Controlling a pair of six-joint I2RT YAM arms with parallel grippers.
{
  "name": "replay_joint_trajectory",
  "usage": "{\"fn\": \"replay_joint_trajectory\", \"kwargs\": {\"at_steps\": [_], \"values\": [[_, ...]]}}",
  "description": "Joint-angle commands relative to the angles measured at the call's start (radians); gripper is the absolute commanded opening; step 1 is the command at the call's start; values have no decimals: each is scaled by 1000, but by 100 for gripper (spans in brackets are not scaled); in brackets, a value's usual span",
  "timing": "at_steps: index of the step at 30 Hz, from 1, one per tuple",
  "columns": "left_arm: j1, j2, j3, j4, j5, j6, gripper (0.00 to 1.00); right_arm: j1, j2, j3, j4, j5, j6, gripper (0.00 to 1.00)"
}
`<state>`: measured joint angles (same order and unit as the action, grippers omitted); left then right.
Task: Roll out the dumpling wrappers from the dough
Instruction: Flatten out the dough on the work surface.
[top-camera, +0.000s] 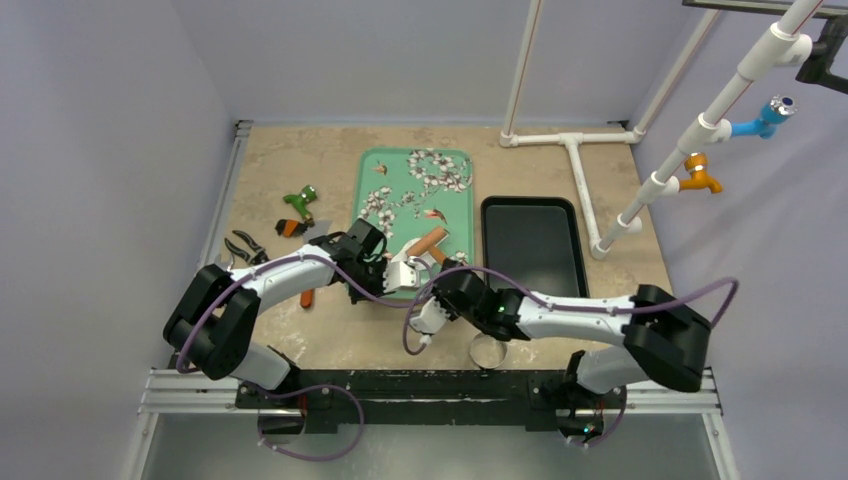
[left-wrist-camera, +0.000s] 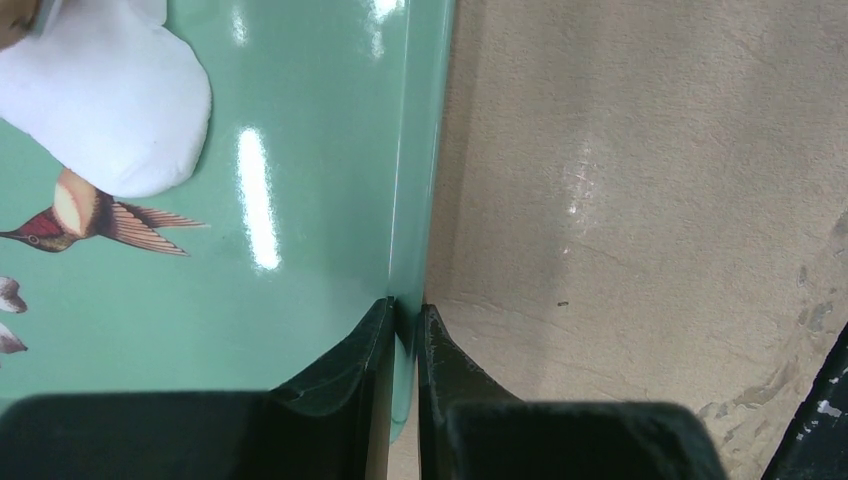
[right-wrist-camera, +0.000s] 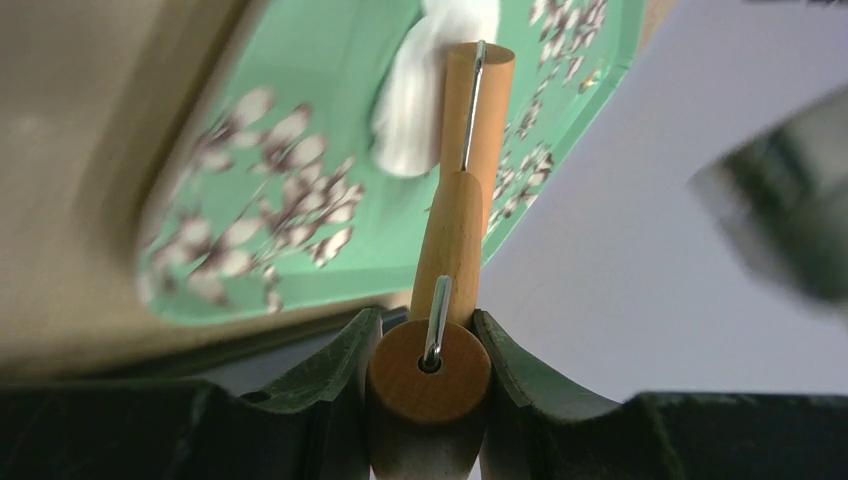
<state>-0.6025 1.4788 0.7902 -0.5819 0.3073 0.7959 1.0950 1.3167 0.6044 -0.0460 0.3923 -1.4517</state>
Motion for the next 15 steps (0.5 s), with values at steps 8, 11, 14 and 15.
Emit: {"fn": "replay_joint_trajectory", "kwargs": {"at_steps": [8, 11, 14, 15], "values": [[-3, 20, -19, -98, 33, -24, 0, -3, 70, 16, -112, -26, 20, 0], [-4, 19, -19, -96, 33, -24, 0, -4, -44, -26, -201, -19, 31, 0], [-4, 18, -19, -97, 35, -23, 0, -4, -111, -50, -213, -35, 40, 0], [-5, 18, -19, -98, 35, -23, 0, -4, -109, -52, -191, -40, 39, 0]]}}
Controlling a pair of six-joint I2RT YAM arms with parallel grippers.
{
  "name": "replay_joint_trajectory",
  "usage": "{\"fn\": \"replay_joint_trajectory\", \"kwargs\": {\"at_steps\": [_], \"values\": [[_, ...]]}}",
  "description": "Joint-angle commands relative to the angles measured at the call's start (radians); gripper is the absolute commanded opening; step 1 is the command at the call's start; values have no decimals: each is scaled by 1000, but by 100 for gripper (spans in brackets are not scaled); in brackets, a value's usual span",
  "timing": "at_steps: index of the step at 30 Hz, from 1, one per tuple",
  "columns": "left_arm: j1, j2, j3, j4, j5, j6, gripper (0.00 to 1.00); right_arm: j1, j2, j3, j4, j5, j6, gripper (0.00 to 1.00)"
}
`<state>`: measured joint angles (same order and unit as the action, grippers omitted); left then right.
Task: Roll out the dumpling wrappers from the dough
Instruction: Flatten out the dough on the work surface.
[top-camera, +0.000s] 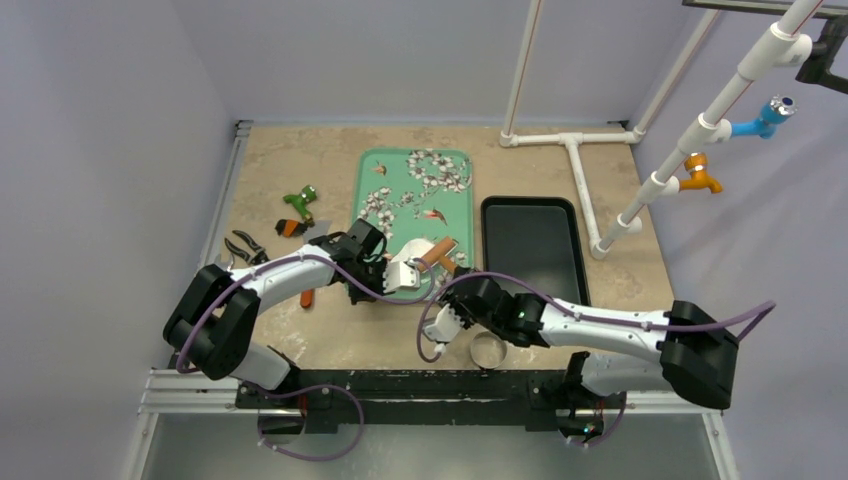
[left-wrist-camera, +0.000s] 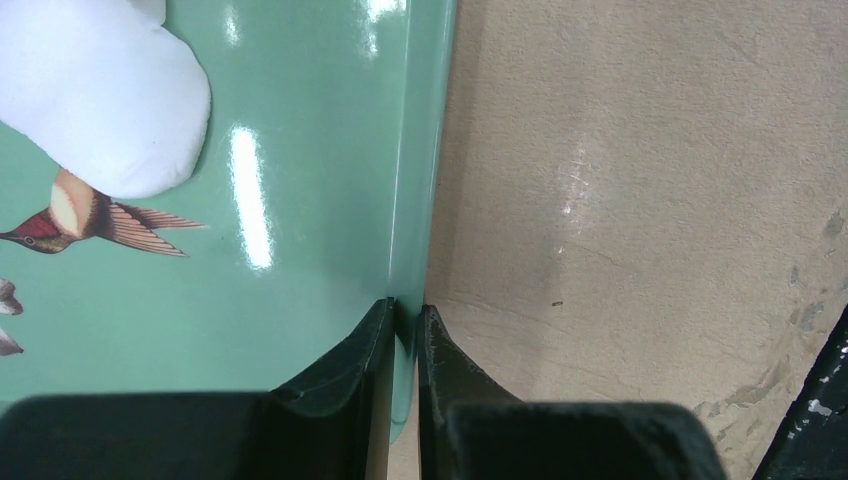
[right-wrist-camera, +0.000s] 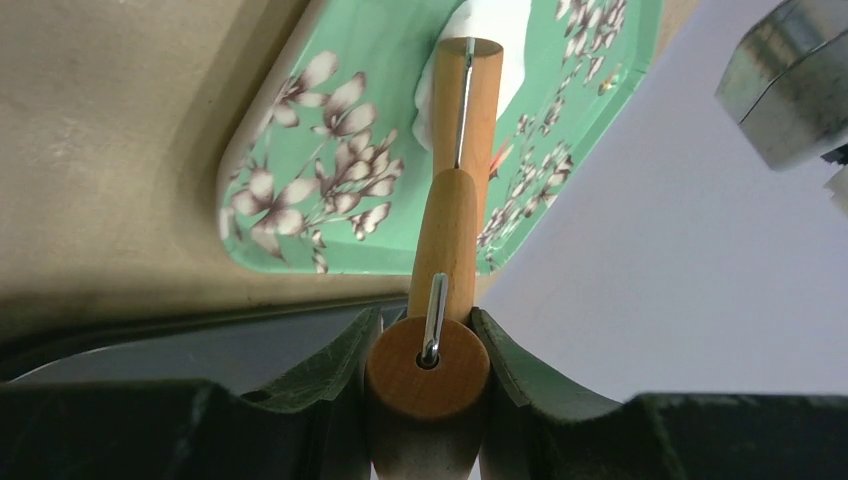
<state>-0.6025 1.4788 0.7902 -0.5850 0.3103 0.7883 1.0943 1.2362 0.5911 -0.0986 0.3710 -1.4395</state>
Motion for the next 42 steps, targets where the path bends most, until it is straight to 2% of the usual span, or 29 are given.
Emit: {"fn": "replay_joint_trajectory", "kwargs": {"at_steps": [1, 7, 11, 14, 20, 23, 30, 33, 37, 42], "values": [[-5, 19, -19, -95, 32, -15, 0, -2, -19, -33, -125, -23, 24, 0], [-4, 18, -19, -94, 31, -16, 0, -14, 204, 63, 28, -62, -2, 0], [-5, 19, -20, -93, 30, -16, 0, -20, 294, 117, 44, -94, 2, 0], [-3, 19, -20, -92, 30, -17, 0, -19, 261, 97, 5, -71, 7, 0], [-5, 18, -20, -92, 32, -16, 0, -17, 36, -13, -118, -11, 12, 0], [-5, 15, -23, -94, 32, -12, 0, -17, -42, -52, -75, -55, 10, 0], [-21, -43, -70, -101, 82, 45, 0, -17, 43, -16, 112, -156, -58, 0], [-25, -38, -67, -117, 90, 58, 0, -18, 109, 23, 121, -189, -86, 0], [-26, -43, -67, -126, 98, 67, 0, -23, 159, 46, 121, -236, -34, 0], [-26, -67, -79, -125, 104, 74, 0, -22, 119, -5, 60, -129, -34, 0]]}}
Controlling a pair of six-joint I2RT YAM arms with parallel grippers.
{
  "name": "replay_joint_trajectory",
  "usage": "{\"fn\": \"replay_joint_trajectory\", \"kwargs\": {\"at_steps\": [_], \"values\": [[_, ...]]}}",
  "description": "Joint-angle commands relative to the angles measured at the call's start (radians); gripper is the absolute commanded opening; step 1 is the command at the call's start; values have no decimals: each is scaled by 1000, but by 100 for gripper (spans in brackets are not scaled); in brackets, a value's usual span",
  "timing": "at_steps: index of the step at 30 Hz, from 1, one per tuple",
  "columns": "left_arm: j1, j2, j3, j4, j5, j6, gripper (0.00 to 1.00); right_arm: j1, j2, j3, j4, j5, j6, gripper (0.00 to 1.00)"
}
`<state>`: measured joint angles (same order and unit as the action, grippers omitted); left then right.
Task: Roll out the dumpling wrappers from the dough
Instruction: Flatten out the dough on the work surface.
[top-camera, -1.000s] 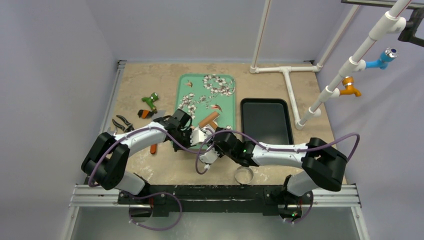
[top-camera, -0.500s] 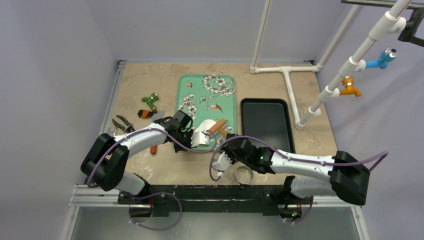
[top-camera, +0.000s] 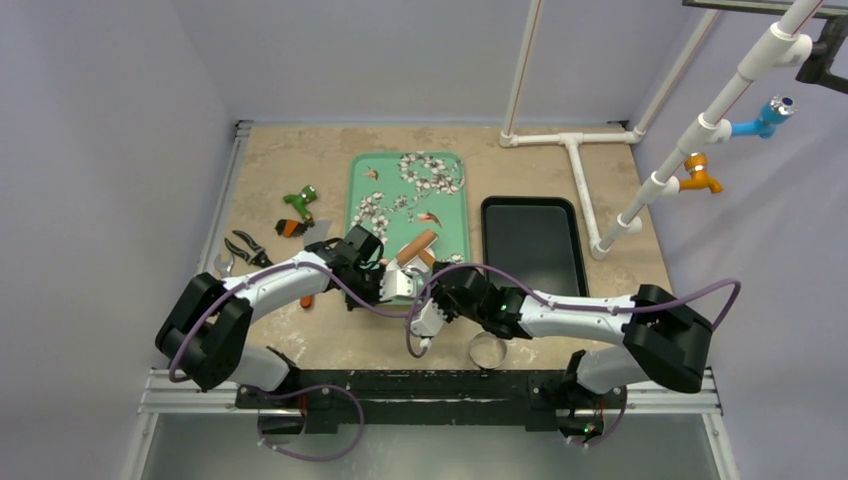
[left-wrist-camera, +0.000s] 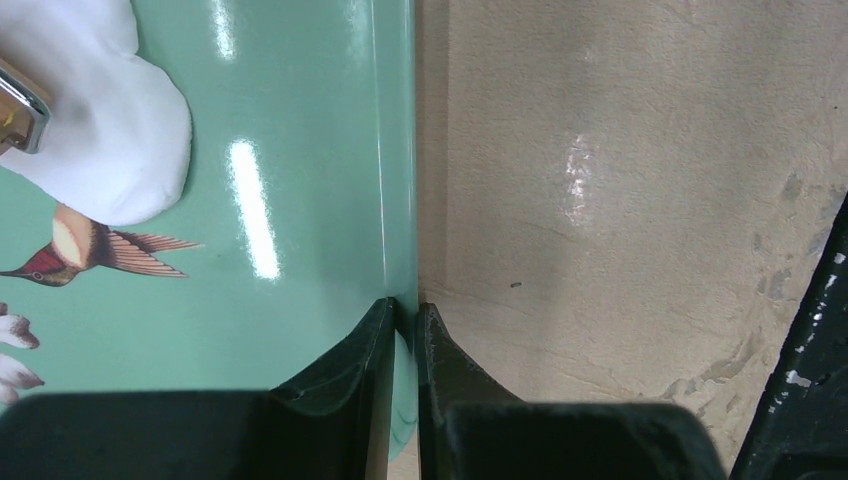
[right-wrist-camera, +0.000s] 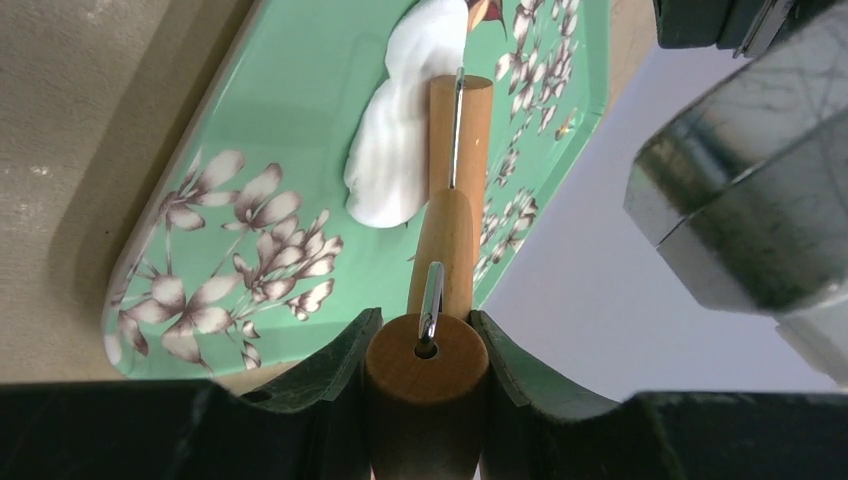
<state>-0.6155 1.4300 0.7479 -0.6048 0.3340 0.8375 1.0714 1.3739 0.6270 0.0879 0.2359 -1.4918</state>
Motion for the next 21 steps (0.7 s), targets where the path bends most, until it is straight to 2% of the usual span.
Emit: {"fn": "replay_joint_trajectory", "kwargs": {"at_steps": [1, 4, 7, 10, 16, 19, 21], "values": [[-13, -18, -36, -105, 80, 24, 0, 2, -46, -47, -169, 22, 32, 0], [-12, -12, -32, -104, 76, 22, 0, 2, -167, -87, -229, 30, 42, 0], [-13, -5, -28, -107, 74, 21, 0, 2, -228, -116, -215, 33, 39, 0], [-13, -8, -30, -104, 74, 22, 0, 2, -170, -99, -148, 3, 47, 0], [-12, -13, -33, -102, 71, 22, 0, -8, 80, 11, 47, -19, -10, 0], [-13, -20, -37, -100, 71, 21, 0, -9, 137, 37, 53, -29, -11, 0], [-12, -27, -42, -96, 72, 21, 0, -10, 111, 24, 22, -23, -7, 0]]}}
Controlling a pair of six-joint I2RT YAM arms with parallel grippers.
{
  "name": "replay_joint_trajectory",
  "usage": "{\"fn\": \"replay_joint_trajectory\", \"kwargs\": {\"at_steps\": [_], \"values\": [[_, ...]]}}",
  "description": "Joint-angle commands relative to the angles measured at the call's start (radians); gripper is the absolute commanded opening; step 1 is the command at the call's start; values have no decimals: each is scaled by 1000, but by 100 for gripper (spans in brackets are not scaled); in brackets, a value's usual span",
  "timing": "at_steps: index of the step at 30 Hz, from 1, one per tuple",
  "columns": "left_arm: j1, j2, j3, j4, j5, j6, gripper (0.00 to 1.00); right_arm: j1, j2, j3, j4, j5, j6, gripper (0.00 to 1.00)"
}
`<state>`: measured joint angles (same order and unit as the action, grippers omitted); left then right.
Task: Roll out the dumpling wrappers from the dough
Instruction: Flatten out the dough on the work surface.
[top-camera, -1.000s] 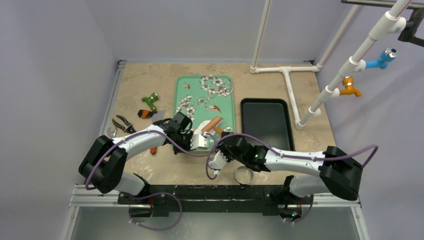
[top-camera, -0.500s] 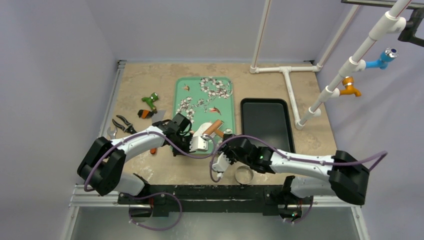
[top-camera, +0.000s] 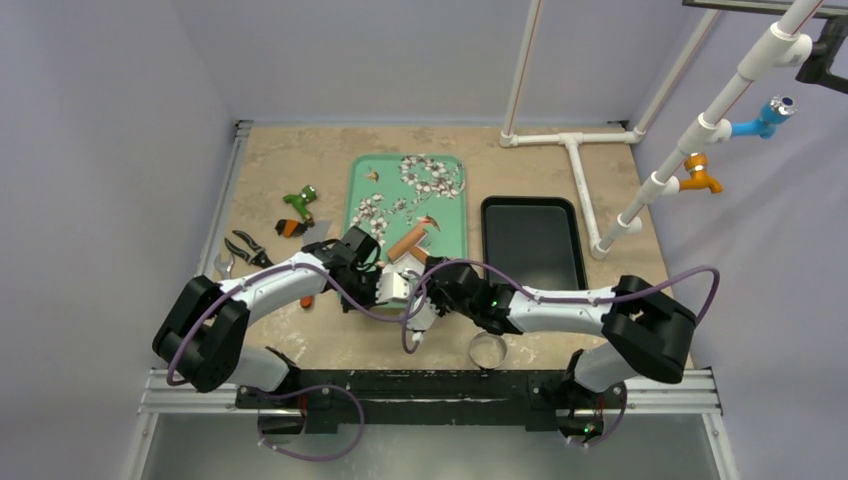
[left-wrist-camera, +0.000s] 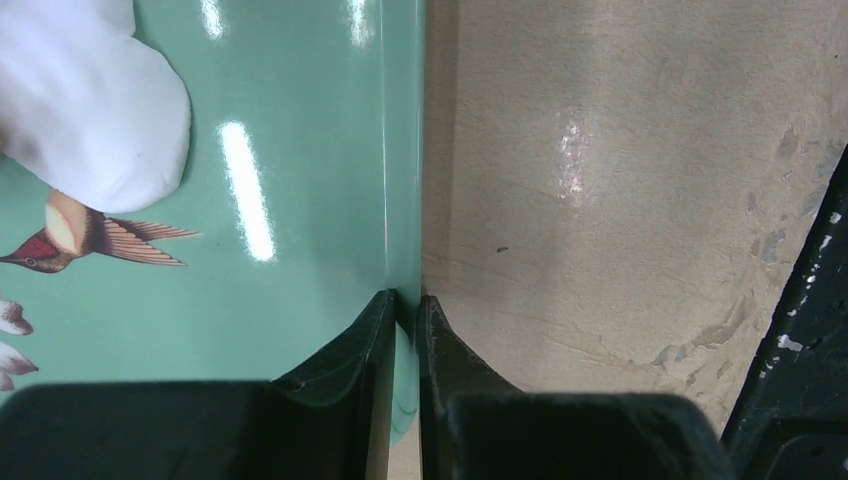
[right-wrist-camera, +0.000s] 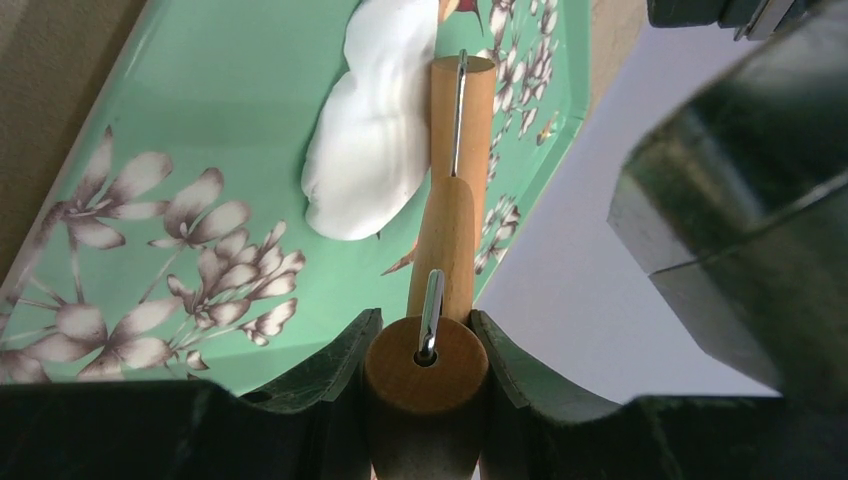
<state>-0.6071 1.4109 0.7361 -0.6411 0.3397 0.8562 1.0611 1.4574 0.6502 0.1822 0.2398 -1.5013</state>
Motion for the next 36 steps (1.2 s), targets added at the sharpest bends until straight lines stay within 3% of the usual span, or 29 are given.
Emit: {"fn": "replay_joint_trajectory", "kwargs": {"at_steps": [1, 6, 10, 17, 20, 27, 31, 36], "values": [[-20, -10, -30, -59, 67, 2, 0, 0, 4, -11, -105, -13, 8, 0], [-21, 0, -26, -60, 63, 0, 0, 2, -194, -85, -288, 63, 31, 0], [-20, 1, -26, -59, 61, 0, 0, 5, -294, -121, -371, 30, 43, 0], [-20, 1, -27, -57, 59, -2, 0, -2, -101, -51, -190, -52, 58, 0], [-21, -4, -29, -55, 60, -2, 0, -7, -16, -3, -201, -77, 58, 0], [-21, -2, -27, -51, 58, -5, 0, -1, -209, -72, -396, 37, 63, 0], [-20, 0, -27, -51, 56, -4, 0, 5, -299, -107, -444, 11, 83, 0], [-21, 0, -27, -52, 56, -3, 0, 4, -137, -66, -320, -42, 72, 0]]}}
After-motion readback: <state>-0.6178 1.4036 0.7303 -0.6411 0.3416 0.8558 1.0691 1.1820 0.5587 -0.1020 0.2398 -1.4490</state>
